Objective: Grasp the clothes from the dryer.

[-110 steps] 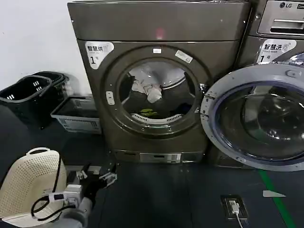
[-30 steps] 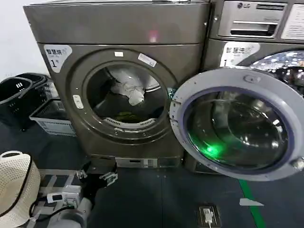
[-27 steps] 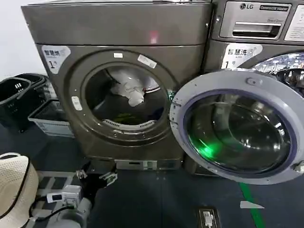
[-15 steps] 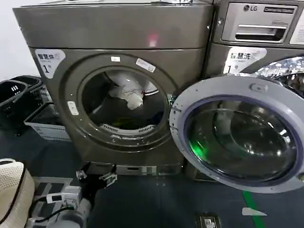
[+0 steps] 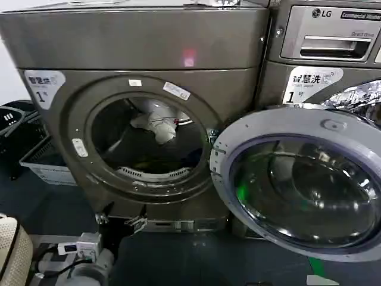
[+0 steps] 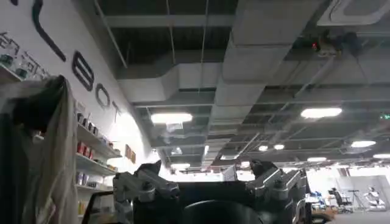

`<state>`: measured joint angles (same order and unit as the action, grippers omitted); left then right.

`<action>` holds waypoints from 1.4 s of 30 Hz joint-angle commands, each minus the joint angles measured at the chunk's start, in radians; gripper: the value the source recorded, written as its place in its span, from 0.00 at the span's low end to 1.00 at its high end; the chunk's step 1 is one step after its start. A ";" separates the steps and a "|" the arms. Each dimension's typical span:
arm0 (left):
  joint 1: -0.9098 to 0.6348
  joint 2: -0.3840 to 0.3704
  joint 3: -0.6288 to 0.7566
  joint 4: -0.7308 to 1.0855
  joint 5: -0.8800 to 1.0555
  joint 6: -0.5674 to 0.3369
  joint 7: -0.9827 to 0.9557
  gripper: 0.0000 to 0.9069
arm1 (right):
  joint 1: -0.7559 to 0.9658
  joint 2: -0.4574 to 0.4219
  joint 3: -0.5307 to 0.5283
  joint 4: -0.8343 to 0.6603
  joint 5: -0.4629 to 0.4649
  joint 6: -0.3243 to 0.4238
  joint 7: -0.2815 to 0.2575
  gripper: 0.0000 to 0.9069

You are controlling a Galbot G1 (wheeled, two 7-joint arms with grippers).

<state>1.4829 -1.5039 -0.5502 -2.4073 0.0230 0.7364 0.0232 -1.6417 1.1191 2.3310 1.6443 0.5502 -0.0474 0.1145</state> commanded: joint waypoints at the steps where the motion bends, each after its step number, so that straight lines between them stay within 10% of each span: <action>1: 0.002 0.000 -0.001 -0.004 0.000 0.049 0.002 1.00 | -0.001 0.001 0.001 0.001 0.000 0.000 -0.001 1.00; 42: -0.217 -0.014 -0.007 0.165 0.101 0.013 -0.001 1.00 | 0.006 0.003 -0.019 -0.014 -0.026 0.023 -0.001 1.00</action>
<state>1.4137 -1.5130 -0.5556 -2.3514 0.0772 0.7364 0.0270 -1.6373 1.1231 2.3147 1.6317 0.5281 -0.0262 0.1130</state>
